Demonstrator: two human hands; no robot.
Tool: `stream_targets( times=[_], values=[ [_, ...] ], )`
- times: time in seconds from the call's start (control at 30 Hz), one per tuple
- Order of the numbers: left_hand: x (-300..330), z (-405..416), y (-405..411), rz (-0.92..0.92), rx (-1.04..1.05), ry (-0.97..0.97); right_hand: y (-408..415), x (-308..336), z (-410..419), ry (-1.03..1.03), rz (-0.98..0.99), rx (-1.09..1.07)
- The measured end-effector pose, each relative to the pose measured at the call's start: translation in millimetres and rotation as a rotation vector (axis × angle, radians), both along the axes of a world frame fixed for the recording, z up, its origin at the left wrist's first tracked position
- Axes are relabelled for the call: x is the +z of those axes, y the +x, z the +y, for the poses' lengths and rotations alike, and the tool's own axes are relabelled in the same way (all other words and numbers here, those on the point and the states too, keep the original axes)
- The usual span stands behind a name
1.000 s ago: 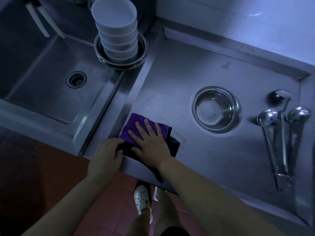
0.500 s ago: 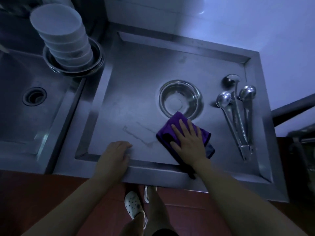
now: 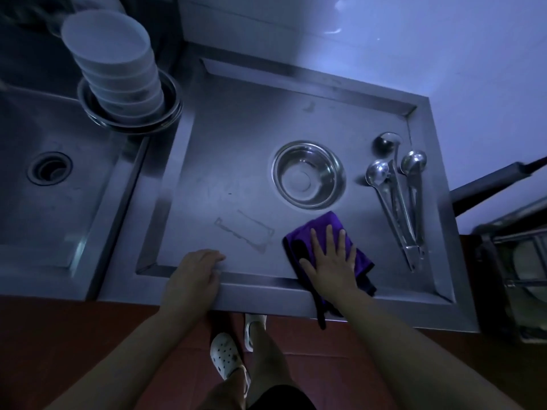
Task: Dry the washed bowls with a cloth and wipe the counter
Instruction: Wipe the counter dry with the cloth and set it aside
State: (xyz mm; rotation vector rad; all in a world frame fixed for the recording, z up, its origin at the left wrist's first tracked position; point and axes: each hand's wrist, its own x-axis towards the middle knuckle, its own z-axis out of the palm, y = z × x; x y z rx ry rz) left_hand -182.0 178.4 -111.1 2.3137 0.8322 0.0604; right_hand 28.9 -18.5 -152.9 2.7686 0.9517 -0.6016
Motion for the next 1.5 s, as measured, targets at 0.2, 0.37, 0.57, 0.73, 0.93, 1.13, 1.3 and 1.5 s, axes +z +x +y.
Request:
stream_targets(
  times=[0.2,0.37,0.57,0.73,0.93,1.13,1.3,1.5],
  values=[
    [6,12,-15,0.01,0.04,-0.022,-49,-1,67,0.069,0.049,0.185],
    [19,33,-19,0.0,0.115,-0.012,-61,10,84,0.167,0.037,0.11],
    [37,73,6,-0.007,0.274,0.009,-34,43,138,0.478,-0.031,0.121],
    [58,125,43,-0.079,0.475,-0.018,4,75,218,0.713,0.198,0.184],
    [61,197,68,-0.167,0.8,0.035,35,85,311,0.807,0.482,0.077],
    [56,261,82,-0.12,0.932,-0.016,48,87,383,0.813,0.548,-0.085],
    [46,292,89,-0.212,0.923,-0.057,51,79,419,0.774,0.572,-0.107],
    [34,310,91,-0.202,0.881,-0.042,54,73,446,0.757,0.504,-0.162]
  ],
)
